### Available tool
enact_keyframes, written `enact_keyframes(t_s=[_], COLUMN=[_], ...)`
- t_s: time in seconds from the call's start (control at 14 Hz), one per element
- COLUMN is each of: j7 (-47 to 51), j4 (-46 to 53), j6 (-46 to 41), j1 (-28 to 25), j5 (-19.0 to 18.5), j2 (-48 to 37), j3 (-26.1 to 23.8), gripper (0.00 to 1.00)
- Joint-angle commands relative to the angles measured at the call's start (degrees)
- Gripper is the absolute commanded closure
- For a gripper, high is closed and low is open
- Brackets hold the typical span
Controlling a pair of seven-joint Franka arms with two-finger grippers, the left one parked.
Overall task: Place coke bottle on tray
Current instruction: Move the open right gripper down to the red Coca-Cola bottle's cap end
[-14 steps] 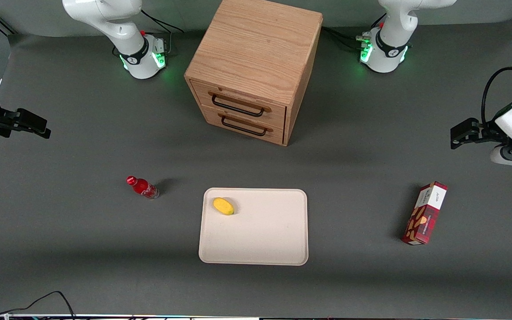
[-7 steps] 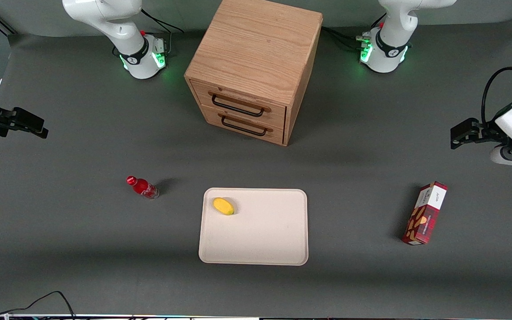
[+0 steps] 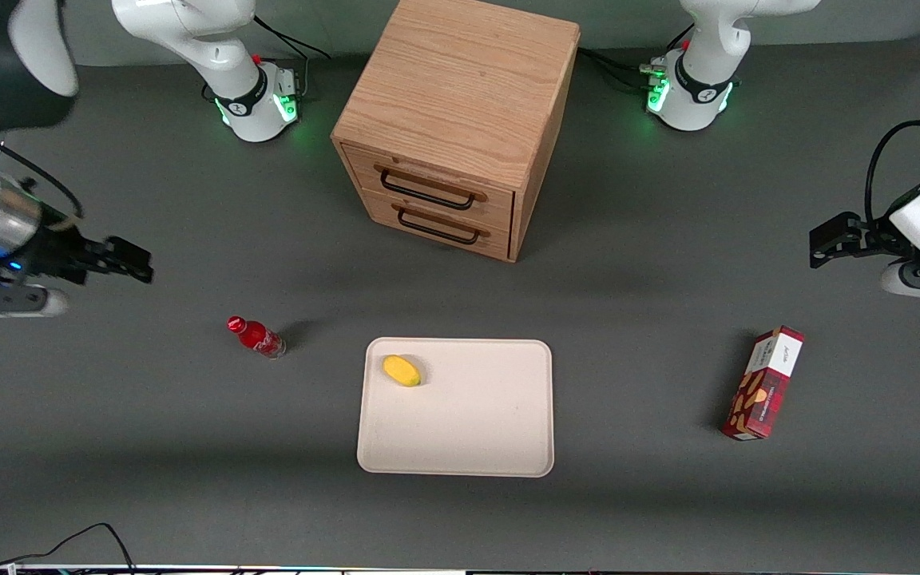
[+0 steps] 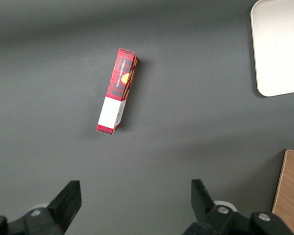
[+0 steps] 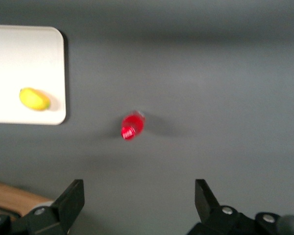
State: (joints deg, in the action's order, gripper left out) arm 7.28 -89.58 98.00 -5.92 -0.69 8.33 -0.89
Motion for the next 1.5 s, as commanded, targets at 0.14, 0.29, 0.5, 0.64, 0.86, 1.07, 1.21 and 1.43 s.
enact_keyframes(t_s=[0.14,0.29,0.5,0.64,0.86,1.07,1.21,1.43], j7=[1.9,1.9,1.6,1.7,1.3,1.0,0.9,0.9], j4=[-8.9,-11.9,-19.5,-23.3,-27.0,-28.5,-28.8,-28.7], j6=[14.9,21.0,29.8,32.9,34.5,34.5,34.5,34.4], j1=[-0.4,-0.3,-0.4,-0.4,-0.3,-0.3,-0.1,-0.1], j5=[0.3,-0.3,-0.5,-0.5,-0.5,-1.9,-3.3,-3.4], j2=[4.3,6.4,6.5,6.4,5.3,4.6,4.2,4.2], j3=[-1.7,-1.9,-2.0,-3.1,-3.2,-3.2,-3.2,-3.2], gripper=[0.06,0.06,0.04,0.04,0.05,0.09,0.1,0.22])
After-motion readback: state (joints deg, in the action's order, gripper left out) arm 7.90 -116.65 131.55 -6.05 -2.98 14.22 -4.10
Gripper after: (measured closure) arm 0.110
